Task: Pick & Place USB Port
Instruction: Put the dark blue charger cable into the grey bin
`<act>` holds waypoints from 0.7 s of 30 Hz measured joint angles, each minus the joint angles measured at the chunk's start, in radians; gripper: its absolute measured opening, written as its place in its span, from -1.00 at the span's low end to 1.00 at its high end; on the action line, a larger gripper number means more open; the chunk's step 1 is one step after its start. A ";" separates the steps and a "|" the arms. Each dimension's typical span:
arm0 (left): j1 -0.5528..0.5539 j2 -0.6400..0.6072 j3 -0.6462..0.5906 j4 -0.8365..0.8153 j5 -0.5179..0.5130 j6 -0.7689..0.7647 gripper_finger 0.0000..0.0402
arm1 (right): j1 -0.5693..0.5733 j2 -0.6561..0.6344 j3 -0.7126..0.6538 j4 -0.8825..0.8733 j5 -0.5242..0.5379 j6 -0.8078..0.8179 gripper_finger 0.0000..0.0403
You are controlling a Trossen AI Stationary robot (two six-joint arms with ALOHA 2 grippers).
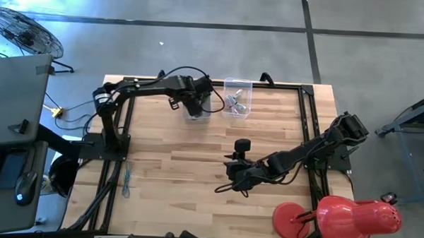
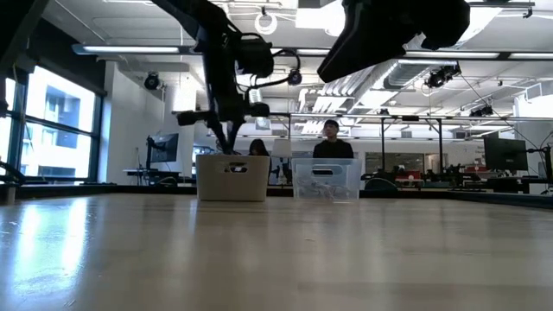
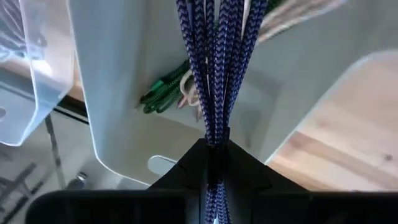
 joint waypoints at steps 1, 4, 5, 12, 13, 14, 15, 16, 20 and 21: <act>0.000 0.004 0.000 0.004 -0.001 -0.011 -0.81 | 0.000 0.000 0.000 -0.001 0.000 0.000 -0.41; 0.000 0.008 0.000 0.019 0.000 -0.023 -0.78 | 0.000 0.000 0.000 -0.002 0.000 -0.001 -0.41; 0.000 0.008 0.000 0.021 0.000 -0.023 -0.78 | 0.000 0.000 0.000 -0.002 0.001 -0.001 -0.41; 0.000 0.008 0.000 0.087 -0.054 -0.115 -0.76 | 0.000 0.000 0.000 -0.009 0.008 -0.001 -0.41; 0.000 0.008 0.000 0.092 -0.050 -0.119 -0.76 | 0.000 0.000 0.000 -0.009 0.008 -0.001 -0.41; 0.000 0.008 0.000 0.099 -0.044 -0.120 -0.76 | 0.000 0.000 0.000 -0.009 0.008 -0.002 -0.41; 0.000 0.008 0.000 0.100 -0.040 -0.120 -0.76 | 0.000 0.000 0.000 -0.009 0.008 -0.002 -0.41; 0.000 0.008 0.000 0.100 -0.040 -0.122 -0.76 | 0.000 0.000 0.000 -0.009 0.008 -0.002 -0.41; 0.000 0.008 0.000 0.103 -0.036 -0.149 -0.76 | 0.000 0.000 0.000 -0.014 0.008 -0.002 -0.41; 0.000 0.008 0.000 0.102 -0.036 -0.150 -0.76 | 0.000 0.000 0.000 -0.017 0.008 -0.003 -0.41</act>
